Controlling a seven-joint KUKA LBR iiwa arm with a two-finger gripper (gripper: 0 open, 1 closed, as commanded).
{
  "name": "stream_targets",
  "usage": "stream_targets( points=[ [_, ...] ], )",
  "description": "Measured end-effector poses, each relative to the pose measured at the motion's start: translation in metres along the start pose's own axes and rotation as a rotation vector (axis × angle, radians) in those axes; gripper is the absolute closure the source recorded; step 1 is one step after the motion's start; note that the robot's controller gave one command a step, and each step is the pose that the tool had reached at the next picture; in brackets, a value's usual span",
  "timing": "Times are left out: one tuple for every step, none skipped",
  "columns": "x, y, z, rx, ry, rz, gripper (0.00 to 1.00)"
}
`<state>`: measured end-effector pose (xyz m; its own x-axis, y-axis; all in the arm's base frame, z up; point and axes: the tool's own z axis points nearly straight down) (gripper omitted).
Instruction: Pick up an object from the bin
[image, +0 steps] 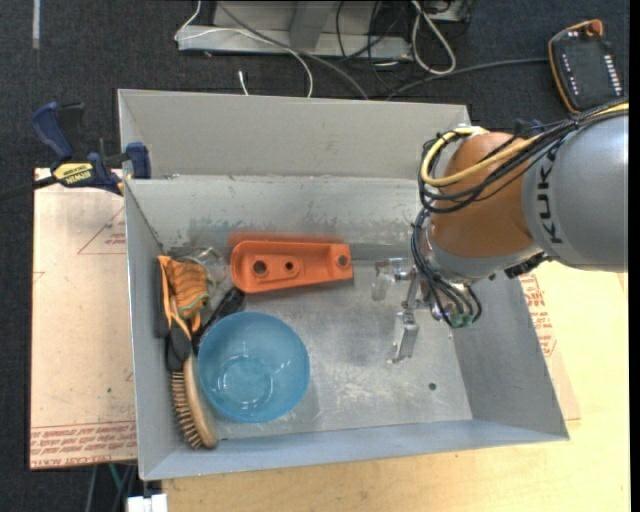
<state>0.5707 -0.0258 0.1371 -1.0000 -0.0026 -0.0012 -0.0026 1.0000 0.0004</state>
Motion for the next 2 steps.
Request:
stream_targets(
  points=[
    [0.000, 0.000, 0.000, 0.000, 0.000, 0.000, 0.00],
    [0.025, 0.069, 0.010, -0.001, 0.001, 0.213, 0.00]
  ],
)
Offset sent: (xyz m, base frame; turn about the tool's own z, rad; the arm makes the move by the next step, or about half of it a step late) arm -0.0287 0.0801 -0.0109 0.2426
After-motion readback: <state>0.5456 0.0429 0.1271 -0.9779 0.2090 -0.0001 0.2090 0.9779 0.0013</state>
